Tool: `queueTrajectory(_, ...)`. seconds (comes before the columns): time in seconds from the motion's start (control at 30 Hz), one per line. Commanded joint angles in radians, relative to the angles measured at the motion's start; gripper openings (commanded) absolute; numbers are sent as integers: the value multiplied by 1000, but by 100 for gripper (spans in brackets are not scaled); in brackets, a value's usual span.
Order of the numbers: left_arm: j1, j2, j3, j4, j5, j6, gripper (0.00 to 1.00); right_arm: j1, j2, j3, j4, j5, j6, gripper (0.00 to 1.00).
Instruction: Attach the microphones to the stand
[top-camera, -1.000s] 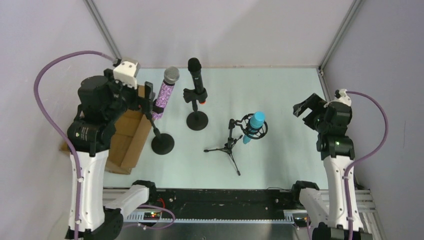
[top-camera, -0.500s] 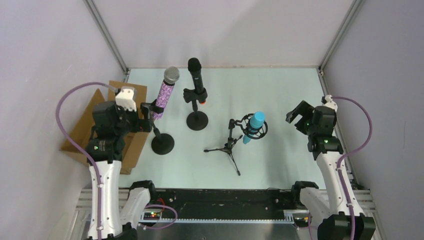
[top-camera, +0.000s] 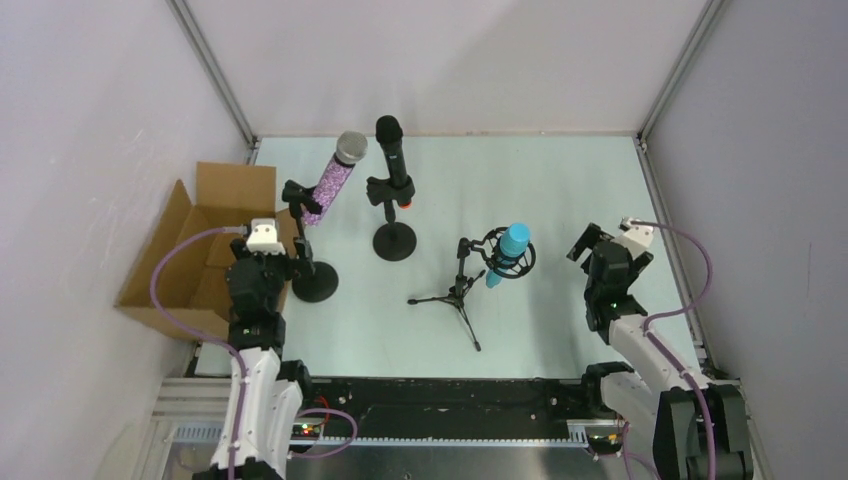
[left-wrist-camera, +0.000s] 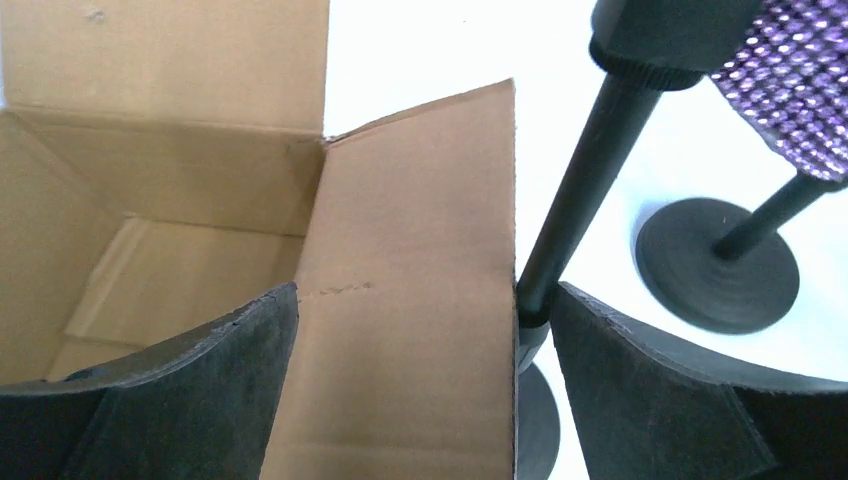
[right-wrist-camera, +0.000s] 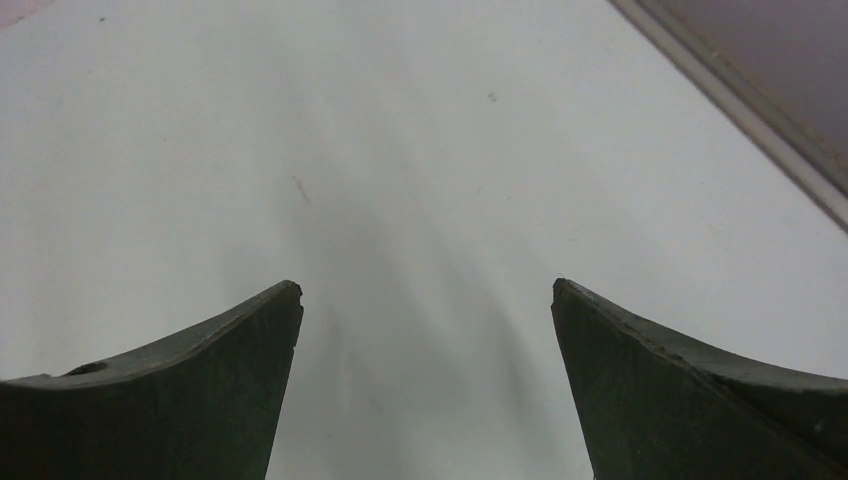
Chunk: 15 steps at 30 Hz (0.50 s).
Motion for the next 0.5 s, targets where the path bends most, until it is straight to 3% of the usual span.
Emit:
queueTrajectory(0.0,21,121,-66,339,3,-59,98,-1,15,-78,301,141,-77,99)
queueTrajectory(0.1,21,238,-121,551,33,-102,98,-13,30,-105,343,154,-66,100)
queueTrajectory(0.47,22,551,-163,953,52,-142,98,-52,117,-139,499,83,-76,100)
